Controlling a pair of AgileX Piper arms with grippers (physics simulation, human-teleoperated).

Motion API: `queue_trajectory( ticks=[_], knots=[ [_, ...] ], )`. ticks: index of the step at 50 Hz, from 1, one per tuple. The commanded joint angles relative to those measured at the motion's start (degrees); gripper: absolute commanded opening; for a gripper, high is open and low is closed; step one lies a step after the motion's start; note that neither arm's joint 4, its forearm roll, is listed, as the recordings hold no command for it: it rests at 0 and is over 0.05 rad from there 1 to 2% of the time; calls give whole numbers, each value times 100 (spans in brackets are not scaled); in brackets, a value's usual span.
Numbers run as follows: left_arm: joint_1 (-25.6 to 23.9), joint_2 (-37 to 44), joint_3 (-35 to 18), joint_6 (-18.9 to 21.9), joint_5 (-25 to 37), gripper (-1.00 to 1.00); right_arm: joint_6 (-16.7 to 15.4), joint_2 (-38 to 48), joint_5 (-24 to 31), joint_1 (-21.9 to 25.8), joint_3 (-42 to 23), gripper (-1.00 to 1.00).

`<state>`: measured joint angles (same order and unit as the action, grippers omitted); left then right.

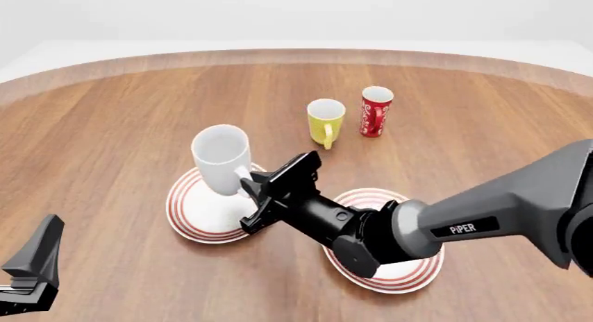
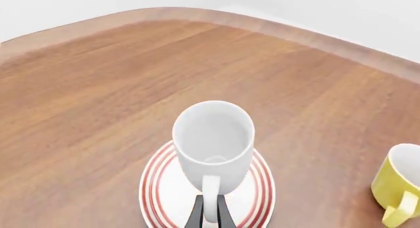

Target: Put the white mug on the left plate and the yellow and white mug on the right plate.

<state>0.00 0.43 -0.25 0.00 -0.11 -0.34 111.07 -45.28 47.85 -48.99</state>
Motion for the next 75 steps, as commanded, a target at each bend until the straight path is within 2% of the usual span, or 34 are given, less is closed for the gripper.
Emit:
queue_trajectory(
  ticks=[1, 48, 49, 65, 75],
  knots=[
    [0, 0, 0, 0, 0, 100, 50, 131, 4, 20, -70, -100],
    [0, 0, 0, 0, 0, 100, 133, 523, 236, 124, -294, -100],
    [0, 0, 0, 0, 0, 100, 110, 534, 252, 112, -308, 100],
    [0, 0, 0, 0, 0, 100, 151, 525, 273, 72, -302, 100],
    [0, 0, 0, 0, 0, 100, 183, 365, 175, 53, -80, 100]
  ],
)
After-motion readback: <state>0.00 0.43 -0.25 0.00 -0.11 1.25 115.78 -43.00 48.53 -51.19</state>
